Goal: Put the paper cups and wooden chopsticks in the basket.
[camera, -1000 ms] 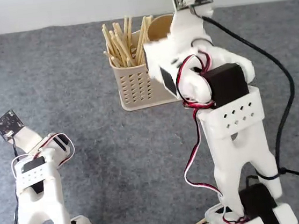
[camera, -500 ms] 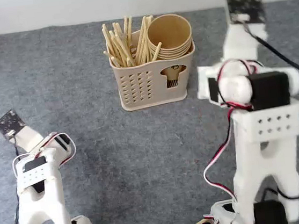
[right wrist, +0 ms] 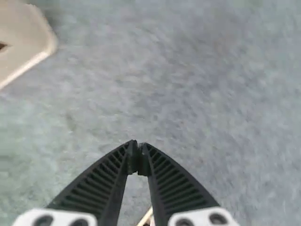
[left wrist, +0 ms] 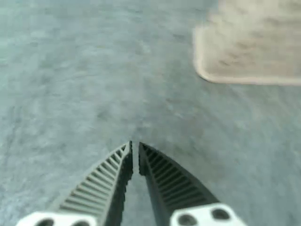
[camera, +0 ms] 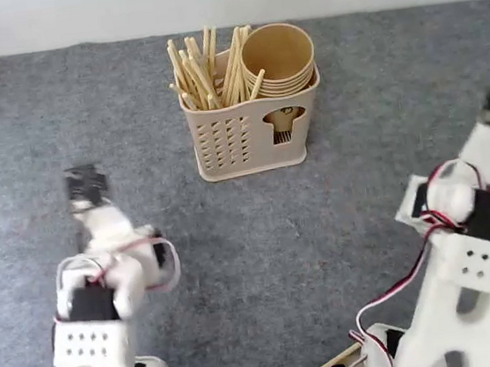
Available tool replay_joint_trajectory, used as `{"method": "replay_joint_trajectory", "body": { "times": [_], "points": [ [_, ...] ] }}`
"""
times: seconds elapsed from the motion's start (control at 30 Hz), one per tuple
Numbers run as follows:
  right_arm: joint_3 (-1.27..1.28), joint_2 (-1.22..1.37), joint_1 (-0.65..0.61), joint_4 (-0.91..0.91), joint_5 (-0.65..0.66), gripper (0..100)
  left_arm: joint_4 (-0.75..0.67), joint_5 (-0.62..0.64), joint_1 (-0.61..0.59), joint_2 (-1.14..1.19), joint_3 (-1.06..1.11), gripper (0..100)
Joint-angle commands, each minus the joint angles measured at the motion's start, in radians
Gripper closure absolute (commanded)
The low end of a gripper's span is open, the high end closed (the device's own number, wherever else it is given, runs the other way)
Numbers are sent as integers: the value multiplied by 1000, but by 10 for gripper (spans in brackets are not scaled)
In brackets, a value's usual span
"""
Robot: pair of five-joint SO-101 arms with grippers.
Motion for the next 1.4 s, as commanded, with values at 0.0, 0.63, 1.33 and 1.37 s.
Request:
{"method": "replay_joint_trajectory", "body": {
  "times": [0.0,0.63,1.33,1.37],
  "points": [
    [66,-64,96,27,-3,990,106,-26,189,-137,-68,983],
    [411,-464,484,-73,-6,991,292,-23,835,339,-245,983],
    [526,-559,493,-124,-9,991,270,124,1206,397,-251,699],
    [526,-559,493,-124,-9,991,253,140,1223,399,-249,699]
  ]
}}
